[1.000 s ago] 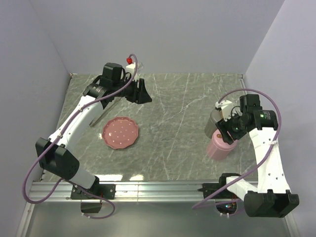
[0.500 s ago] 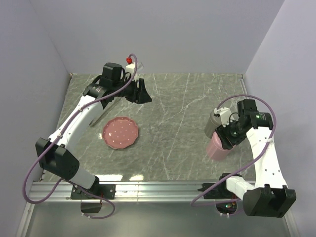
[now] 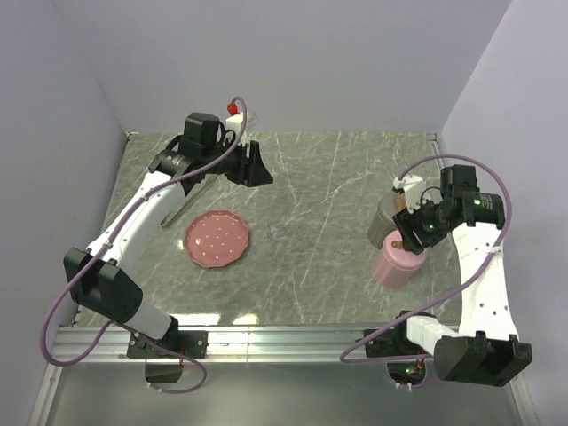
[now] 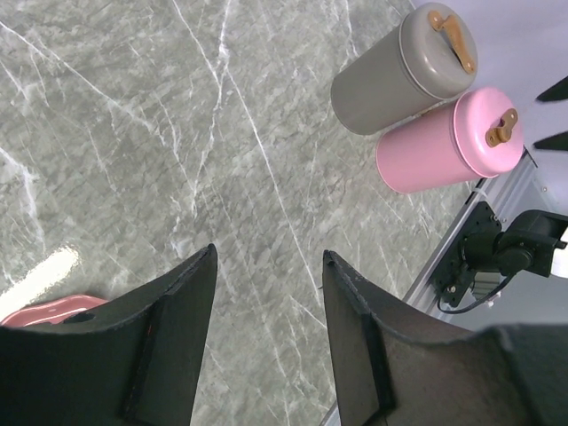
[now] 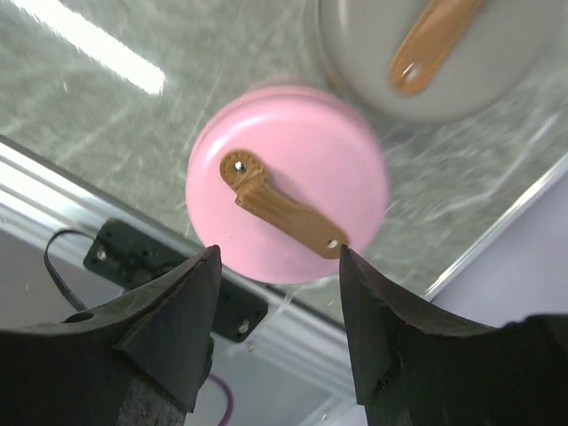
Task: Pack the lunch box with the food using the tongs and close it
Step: Move the lunch box
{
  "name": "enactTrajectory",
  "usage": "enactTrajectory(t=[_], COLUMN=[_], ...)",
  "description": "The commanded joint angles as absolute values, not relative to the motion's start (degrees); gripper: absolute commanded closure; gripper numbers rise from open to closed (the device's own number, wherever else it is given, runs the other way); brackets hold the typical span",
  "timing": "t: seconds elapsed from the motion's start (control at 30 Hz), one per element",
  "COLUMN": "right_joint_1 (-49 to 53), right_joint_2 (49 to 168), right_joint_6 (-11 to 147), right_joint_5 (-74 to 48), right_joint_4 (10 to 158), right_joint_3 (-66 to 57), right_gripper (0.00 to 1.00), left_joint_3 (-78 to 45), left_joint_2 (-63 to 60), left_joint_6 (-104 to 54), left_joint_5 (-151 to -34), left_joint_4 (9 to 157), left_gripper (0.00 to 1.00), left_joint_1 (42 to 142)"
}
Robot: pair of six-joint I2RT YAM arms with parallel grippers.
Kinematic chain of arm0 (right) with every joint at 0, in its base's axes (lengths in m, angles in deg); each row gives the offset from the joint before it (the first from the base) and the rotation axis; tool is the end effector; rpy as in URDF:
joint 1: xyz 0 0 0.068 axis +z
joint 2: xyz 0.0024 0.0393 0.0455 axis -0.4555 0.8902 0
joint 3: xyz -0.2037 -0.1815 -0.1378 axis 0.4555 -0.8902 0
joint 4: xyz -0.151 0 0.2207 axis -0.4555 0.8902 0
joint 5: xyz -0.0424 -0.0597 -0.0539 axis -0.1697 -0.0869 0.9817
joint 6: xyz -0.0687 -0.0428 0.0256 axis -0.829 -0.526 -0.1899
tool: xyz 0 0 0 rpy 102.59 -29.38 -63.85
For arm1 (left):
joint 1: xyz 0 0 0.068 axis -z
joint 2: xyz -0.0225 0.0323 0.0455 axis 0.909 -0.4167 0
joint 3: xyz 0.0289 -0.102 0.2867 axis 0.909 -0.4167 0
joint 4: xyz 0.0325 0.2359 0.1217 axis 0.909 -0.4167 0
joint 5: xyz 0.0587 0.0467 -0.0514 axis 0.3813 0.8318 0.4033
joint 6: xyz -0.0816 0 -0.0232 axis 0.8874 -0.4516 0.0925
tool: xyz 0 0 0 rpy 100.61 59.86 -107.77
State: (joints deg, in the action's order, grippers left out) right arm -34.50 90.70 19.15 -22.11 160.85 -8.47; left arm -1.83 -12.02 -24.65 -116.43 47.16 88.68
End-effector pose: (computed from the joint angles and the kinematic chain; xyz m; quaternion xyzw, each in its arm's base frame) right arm 0.1782 -0.0013 0.3409 -0.3138 0.9210 0.0563 0.2239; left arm 0.3208 -0.1815 0.3998 0.2170 0.8262 -0.3708 0.3644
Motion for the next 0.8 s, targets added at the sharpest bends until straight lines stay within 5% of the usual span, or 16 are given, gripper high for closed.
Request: enactTrajectory(t=[0.0, 0.77], right_joint_1=[-35.0, -34.9], right_joint_2=[90.3, 106.1], right_joint_6=[17.8, 32.0], right_joint_5=[-26.5, -24.7], right_joint_4=[165.5, 144.1], right_joint_3=[-2.7, -3.0], right_gripper=[0.37, 0.40], left_joint_3=[-0.8, 0.5], left_joint_2=[-11.3, -13.8], left_joint_6=[-24.5, -24.4], left_joint_5=[-118.5, -118.7], left_joint_4=[48.2, 48.0], left_gripper=[0.43, 0.43], left_joint_1=[88.4, 87.8])
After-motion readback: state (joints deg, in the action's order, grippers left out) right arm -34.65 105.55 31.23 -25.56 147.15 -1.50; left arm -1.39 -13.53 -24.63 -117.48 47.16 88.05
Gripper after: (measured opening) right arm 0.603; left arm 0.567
